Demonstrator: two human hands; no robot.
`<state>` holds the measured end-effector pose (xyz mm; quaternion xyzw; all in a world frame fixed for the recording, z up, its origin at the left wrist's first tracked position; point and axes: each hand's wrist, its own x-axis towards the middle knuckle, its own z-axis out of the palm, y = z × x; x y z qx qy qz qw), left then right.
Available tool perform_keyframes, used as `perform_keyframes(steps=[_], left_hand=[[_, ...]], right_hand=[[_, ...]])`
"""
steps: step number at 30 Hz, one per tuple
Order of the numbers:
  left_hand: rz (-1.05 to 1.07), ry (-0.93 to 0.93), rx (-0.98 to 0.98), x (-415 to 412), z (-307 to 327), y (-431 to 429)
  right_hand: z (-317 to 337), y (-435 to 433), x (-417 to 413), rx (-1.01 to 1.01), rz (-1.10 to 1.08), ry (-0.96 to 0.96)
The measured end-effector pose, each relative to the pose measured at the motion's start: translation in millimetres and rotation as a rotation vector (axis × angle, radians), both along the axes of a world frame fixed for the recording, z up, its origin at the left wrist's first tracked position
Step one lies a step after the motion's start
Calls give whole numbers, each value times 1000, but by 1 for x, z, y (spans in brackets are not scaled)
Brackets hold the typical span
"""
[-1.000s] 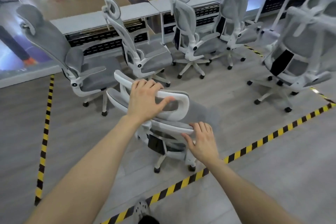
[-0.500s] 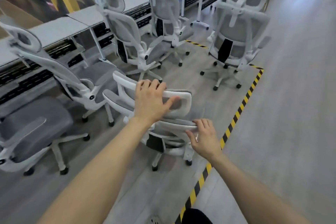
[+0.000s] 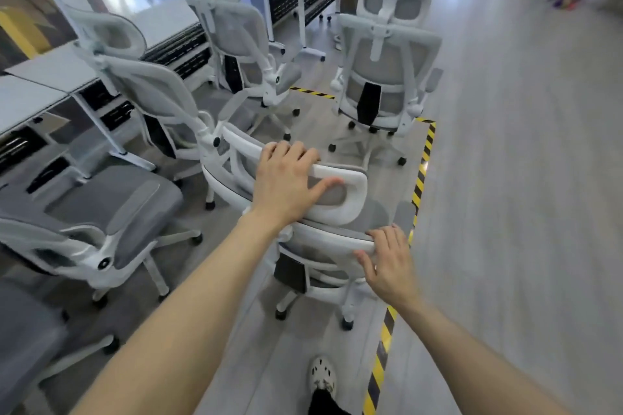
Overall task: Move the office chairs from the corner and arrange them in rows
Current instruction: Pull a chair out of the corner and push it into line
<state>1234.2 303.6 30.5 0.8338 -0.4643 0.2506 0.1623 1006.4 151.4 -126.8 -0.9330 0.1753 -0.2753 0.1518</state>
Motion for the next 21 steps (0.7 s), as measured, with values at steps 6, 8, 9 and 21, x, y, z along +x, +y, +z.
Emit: perform_keyframes(steps=[6,8,9,21], left_hand=[[-50,-18,-34,46,-9,-59],[-65,-18,-24,66,-9,-85],[-66,-10,-2,77,-7,-100],[-143,-37,67,181,1,-221]], right_hand=[[-1,-55,42,56,-64,112],[3,-77,61,81,-87,140],[7,-90,73,99,-104,153],[16,-211,173,165,-233,292]])
